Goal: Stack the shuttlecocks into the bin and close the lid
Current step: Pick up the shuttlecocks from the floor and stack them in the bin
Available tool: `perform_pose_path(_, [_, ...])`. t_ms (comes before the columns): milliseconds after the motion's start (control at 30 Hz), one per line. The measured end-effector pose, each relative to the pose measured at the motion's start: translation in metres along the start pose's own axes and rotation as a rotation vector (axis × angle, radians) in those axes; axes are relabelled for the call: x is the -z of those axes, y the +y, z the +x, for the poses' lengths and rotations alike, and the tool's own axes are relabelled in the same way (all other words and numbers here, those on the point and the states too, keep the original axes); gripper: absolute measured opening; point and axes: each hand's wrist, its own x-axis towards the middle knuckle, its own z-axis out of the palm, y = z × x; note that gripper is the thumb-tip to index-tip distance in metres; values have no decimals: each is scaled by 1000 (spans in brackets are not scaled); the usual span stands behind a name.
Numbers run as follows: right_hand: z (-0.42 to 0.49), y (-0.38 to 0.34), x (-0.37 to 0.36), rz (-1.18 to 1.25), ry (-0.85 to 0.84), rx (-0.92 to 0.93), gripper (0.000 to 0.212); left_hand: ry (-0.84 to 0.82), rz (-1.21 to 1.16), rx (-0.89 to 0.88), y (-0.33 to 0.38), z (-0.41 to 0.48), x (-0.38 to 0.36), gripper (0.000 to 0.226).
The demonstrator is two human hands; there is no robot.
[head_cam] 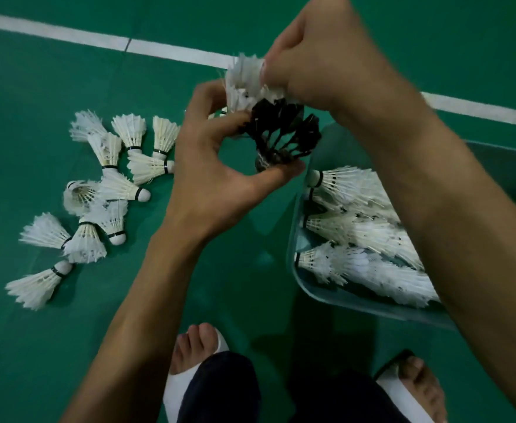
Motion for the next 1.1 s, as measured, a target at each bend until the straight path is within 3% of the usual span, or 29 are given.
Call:
perform_pose_path(133, [-37, 22, 64, -119, 54, -25, 34, -37, -43, -103, 54, 2, -27, 43])
perform_pose_path(267, [-78, 75, 104, 79, 207, -248, 32, -219, -41, -69, 96, -13, -74, 50])
perform_pose_path(400, [-122, 136, 124, 175, 304, -415, 37, -423, 191, -46, 108, -32, -109, 47])
perform_pose_path(500, [-139, 183, 126, 106, 397, -558, 10, -618, 317, -9, 101, -44, -126, 52])
perform_pose_path(600, [-144, 213, 114, 63, 451, -659, 14, -718, 424, 39, 98, -52, -148, 49])
perform_pose_path(800, [-128, 224, 80, 61, 391, -678, 20, -912, 399, 99, 91, -57, -158, 56])
perform_pose_path(1100, [-91, 221, 50, 243, 165, -654, 25, -903, 432, 145, 66, -50, -149, 52])
